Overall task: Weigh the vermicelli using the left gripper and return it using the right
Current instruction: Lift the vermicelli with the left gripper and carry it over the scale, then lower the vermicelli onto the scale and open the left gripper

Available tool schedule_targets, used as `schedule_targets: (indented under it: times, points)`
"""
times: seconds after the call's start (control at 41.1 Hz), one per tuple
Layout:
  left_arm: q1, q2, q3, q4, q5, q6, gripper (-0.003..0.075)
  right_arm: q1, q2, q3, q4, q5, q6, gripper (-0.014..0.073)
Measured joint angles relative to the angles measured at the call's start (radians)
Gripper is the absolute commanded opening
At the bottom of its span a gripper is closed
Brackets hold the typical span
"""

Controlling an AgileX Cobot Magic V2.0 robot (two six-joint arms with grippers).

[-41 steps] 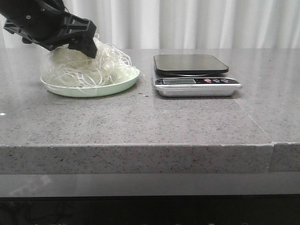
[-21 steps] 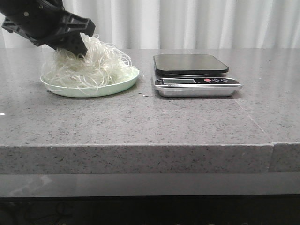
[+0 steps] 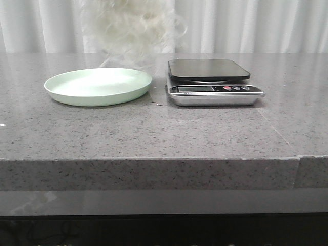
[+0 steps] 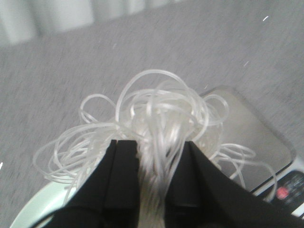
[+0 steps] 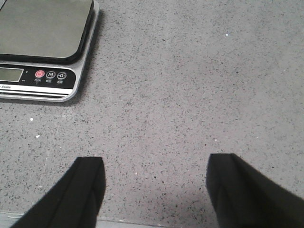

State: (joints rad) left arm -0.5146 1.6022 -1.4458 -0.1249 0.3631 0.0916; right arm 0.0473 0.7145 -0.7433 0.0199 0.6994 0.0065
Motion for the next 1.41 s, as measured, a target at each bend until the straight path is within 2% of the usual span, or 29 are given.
schedule_targets:
  times: [0.243, 0.657, 0.754, 0.924, 0.973, 1.192, 1.411]
  points:
    - [-0.075, 0.092, -0.168, 0.002, -0.020, 0.000, 0.0148, 0.000, 0.000, 0.000, 0.001, -0.009, 0.000, 0.0547]
    - [-0.160, 0.387, -0.418, 0.004, -0.035, 0.000, 0.0157, 0.000, 0.000, 0.000, 0.002, -0.011, 0.000, 0.0547]
    - [-0.161, 0.436, -0.434, 0.004, -0.035, 0.000, 0.0221, 0.000, 0.000, 0.000, 0.002, -0.011, 0.000, 0.0547]
    - [-0.161, 0.468, -0.434, 0.008, -0.035, 0.000, 0.0457, 0.000, 0.000, 0.000, 0.002, -0.011, 0.000, 0.0547]
    - [-0.161, 0.468, -0.437, 0.009, -0.033, 0.000, 0.0492, 0.000, 0.000, 0.000, 0.002, -0.011, 0.000, 0.0547]
    - [-0.159, 0.455, -0.443, 0.015, -0.012, 0.000, 0.0512, 0.000, 0.000, 0.000, 0.002, -0.011, 0.000, 0.0547]
    - [-0.153, 0.331, -0.443, 0.030, 0.093, 0.000, 0.0512, 0.000, 0.000, 0.000, 0.002, -0.011, 0.000, 0.0547]
